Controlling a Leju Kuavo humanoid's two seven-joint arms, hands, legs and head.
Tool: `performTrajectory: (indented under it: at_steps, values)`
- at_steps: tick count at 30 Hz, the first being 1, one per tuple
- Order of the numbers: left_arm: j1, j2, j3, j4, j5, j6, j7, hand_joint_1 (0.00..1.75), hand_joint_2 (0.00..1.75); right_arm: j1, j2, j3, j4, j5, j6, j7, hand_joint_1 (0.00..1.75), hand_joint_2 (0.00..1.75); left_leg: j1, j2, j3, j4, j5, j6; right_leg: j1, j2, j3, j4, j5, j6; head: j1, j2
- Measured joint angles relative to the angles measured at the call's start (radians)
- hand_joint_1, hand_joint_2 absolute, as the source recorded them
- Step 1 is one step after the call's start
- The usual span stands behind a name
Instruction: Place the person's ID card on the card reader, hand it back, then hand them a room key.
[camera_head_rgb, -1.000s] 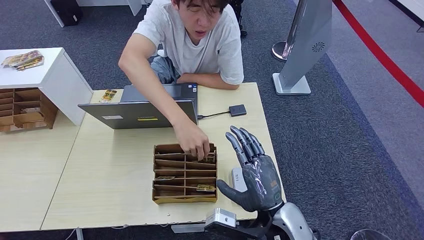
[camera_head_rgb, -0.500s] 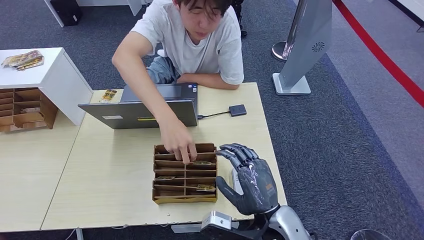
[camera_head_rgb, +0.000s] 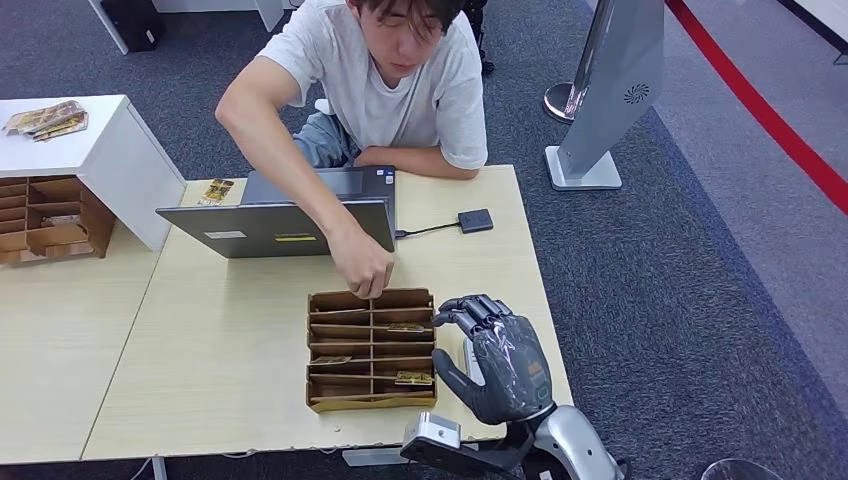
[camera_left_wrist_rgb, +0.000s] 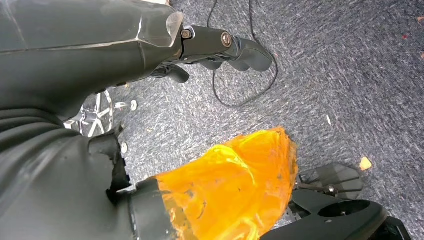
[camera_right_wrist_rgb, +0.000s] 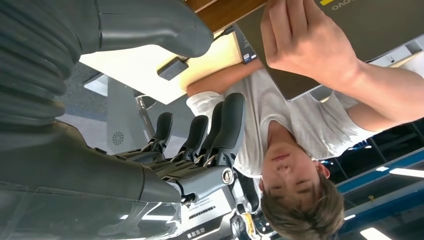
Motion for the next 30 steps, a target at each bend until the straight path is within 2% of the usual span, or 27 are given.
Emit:
performTrajectory:
  at_steps: [6, 9, 18, 23, 30]
  values:
    - [0.000, 0.000, 0.000, 0.000, -0.001, 0.000, 0.000, 0.00, 0.00, -0.004, 0.000, 0.000, 0.012, 0.000, 0.001, 0.000, 0.75, 1.75, 0.000, 0.000, 0.000, 0.000, 0.000, 0.000, 0.000, 0.000, 0.000, 0.000, 0.000, 0.000, 0.000, 0.000]
    - [0.000, 0.000, 0.000, 0.000, -0.006, -0.001, 0.000, 0.00, 0.00, -0.007, 0.000, 0.000, 0.016, 0.000, 0.008, 0.001, 0.87, 1.75, 0.000, 0.000, 0.000, 0.000, 0.000, 0.000, 0.000, 0.000, 0.000, 0.000, 0.000, 0.000, 0.000, 0.000]
    - [-0.004, -0.002, 0.000, 0.000, -0.033, -0.010, 0.013, 0.00, 0.00, -0.040, 0.003, 0.000, 0.065, 0.004, 0.050, 0.013, 1.00, 1.75, 0.000, 0.000, 0.000, 0.000, 0.000, 0.000, 0.000, 0.000, 0.000, 0.000, 0.000, 0.000, 0.000, 0.000]
    - [-0.006, -0.005, 0.000, 0.000, -0.046, -0.016, 0.019, 0.00, 0.00, -0.043, 0.018, 0.005, 0.097, 0.032, 0.075, 0.047, 0.80, 1.75, 0.000, 0.000, 0.000, 0.000, 0.000, 0.000, 0.000, 0.000, 0.000, 0.000, 0.000, 0.000, 0.000, 0.000]
    - [-0.013, -0.005, 0.000, 0.000, -0.052, -0.022, 0.023, 0.00, 0.00, -0.042, 0.038, 0.020, 0.118, 0.049, 0.087, 0.068, 0.78, 1.75, 0.000, 0.000, 0.000, 0.000, 0.000, 0.000, 0.000, 0.000, 0.000, 0.000, 0.000, 0.000, 0.000, 0.000]
